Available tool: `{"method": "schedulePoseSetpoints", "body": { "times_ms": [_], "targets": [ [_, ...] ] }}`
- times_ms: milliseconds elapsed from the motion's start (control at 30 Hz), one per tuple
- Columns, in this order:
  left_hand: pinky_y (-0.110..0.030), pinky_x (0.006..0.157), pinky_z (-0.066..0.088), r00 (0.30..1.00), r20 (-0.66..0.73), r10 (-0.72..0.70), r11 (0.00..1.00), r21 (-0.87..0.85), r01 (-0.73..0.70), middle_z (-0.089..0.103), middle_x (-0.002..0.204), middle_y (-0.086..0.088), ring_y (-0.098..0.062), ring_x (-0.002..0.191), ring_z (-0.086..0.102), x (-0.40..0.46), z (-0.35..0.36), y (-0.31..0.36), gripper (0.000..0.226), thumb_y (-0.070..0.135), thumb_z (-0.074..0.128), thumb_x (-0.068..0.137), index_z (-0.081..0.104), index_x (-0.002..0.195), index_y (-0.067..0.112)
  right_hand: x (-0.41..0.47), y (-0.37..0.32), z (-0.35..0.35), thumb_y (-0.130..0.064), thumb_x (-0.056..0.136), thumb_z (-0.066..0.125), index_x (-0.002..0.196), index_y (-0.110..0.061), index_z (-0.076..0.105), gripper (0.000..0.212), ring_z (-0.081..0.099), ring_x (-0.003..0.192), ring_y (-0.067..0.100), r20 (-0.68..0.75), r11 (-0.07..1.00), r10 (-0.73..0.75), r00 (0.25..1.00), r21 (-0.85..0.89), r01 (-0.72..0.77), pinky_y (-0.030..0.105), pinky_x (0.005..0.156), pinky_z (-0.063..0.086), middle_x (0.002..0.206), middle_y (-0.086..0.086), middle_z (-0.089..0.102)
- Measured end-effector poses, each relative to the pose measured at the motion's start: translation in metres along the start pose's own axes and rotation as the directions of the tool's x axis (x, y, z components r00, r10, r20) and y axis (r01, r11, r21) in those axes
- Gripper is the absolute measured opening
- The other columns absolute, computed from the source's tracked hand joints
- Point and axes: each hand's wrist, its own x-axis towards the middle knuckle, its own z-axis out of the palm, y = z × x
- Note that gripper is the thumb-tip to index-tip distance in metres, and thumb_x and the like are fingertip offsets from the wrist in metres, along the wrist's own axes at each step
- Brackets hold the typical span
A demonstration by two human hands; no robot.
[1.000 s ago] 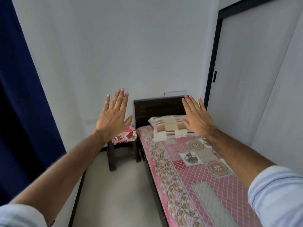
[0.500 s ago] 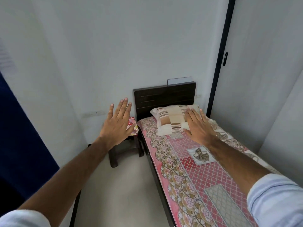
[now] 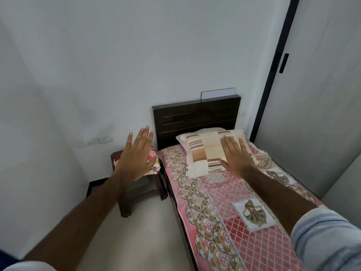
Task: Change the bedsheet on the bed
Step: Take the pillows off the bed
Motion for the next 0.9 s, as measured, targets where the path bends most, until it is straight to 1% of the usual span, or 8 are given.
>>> {"method": "schedulePoseSetpoints", "body": {
  "times_ms": [100,200,333,467,533,633,767,900],
  "targets": [
    [-0.055,0.122,0.006,0.999,0.011,0.035,0.998,-0.059,-0.035,0.019,0.167,-0.013,-0.030,0.152,0.010,0.046,0.055,-0.027,0.079,0.061,0.023,0.099,0.029,0.159,0.010,0.051,-0.013,0.034,-0.052,0.097,0.048,0.158,-0.008,0.012,0.083,0.012,0.153,0.032,0.046,1.000,0.011,0.999,-0.005,-0.011,0.058,0.122,0.010,0.165,0.014,0.015],
    [-0.050,0.122,-0.006,0.997,0.036,0.070,0.994,-0.082,-0.067,0.010,0.169,-0.010,-0.026,0.153,0.001,0.096,0.115,-0.061,0.074,0.054,0.040,0.102,0.022,0.161,0.012,0.101,-0.026,0.066,-0.052,0.097,0.049,0.157,-0.006,0.015,0.083,0.014,0.152,0.035,0.105,0.997,0.072,0.992,-0.005,-0.072,0.062,0.121,0.010,0.164,0.016,0.016],
    [-0.045,0.121,-0.017,0.979,0.061,0.194,0.977,-0.100,-0.188,-0.004,0.170,-0.007,-0.025,0.155,-0.005,0.162,0.174,-0.105,0.078,0.056,0.036,0.104,0.004,0.163,0.016,0.150,-0.039,0.102,-0.051,0.101,0.040,0.157,-0.007,0.001,0.081,0.000,0.153,0.035,0.161,0.986,0.160,0.974,0.012,-0.164,0.057,0.118,-0.013,0.165,0.015,0.000],
    [-0.052,0.126,0.004,0.963,0.078,0.257,0.960,-0.132,-0.246,0.006,0.169,-0.012,-0.028,0.156,0.004,0.234,0.224,-0.130,0.076,0.053,0.037,0.104,0.011,0.162,0.011,0.195,-0.045,0.125,-0.048,0.097,0.051,0.156,-0.003,0.018,0.081,0.015,0.151,0.036,0.229,0.962,0.265,0.937,0.001,-0.272,0.058,0.117,-0.004,0.163,0.018,0.019],
    [-0.054,0.126,0.012,0.947,0.101,0.306,0.941,-0.181,-0.285,0.007,0.169,-0.012,-0.027,0.156,0.005,0.267,0.249,-0.130,0.076,0.052,0.037,0.104,0.009,0.161,0.010,0.216,-0.043,0.140,-0.049,0.097,0.051,0.156,-0.003,0.019,0.081,0.017,0.151,0.036,0.249,0.958,0.282,0.926,-0.020,-0.286,0.058,0.116,-0.003,0.163,0.018,0.021],
    [-0.052,0.126,0.007,0.912,0.129,0.389,0.907,-0.227,-0.355,0.001,0.169,-0.011,-0.025,0.157,0.000,0.315,0.287,-0.119,0.078,0.051,0.037,0.104,0.001,0.161,0.012,0.246,-0.031,0.165,-0.047,0.099,0.048,0.158,-0.004,0.013,0.080,0.013,0.153,0.034,0.249,0.937,0.339,0.907,0.002,-0.351,0.056,0.116,-0.005,0.165,0.016,0.016],
    [-0.051,0.125,0.009,0.868,0.148,0.475,0.859,-0.293,-0.420,0.012,0.169,-0.012,-0.025,0.156,0.008,0.376,0.342,-0.096,0.076,0.050,0.041,0.103,0.012,0.161,0.011,0.279,-0.008,0.214,-0.047,0.100,0.044,0.158,-0.006,0.008,0.080,0.010,0.153,0.031,0.306,0.896,0.407,0.860,0.049,-0.441,0.052,0.116,-0.007,0.166,0.013,0.013],
    [-0.051,0.126,0.004,0.803,0.236,0.547,0.818,-0.355,-0.452,0.007,0.170,-0.009,-0.023,0.157,0.003,0.438,0.401,-0.065,0.072,0.047,0.035,0.104,0.008,0.162,0.013,0.308,0.020,0.276,-0.045,0.101,0.043,0.158,-0.009,0.001,0.080,0.008,0.154,0.028,0.454,0.795,0.482,0.749,0.132,-0.592,0.049,0.123,0.002,0.167,0.011,0.007]
  ]
}}
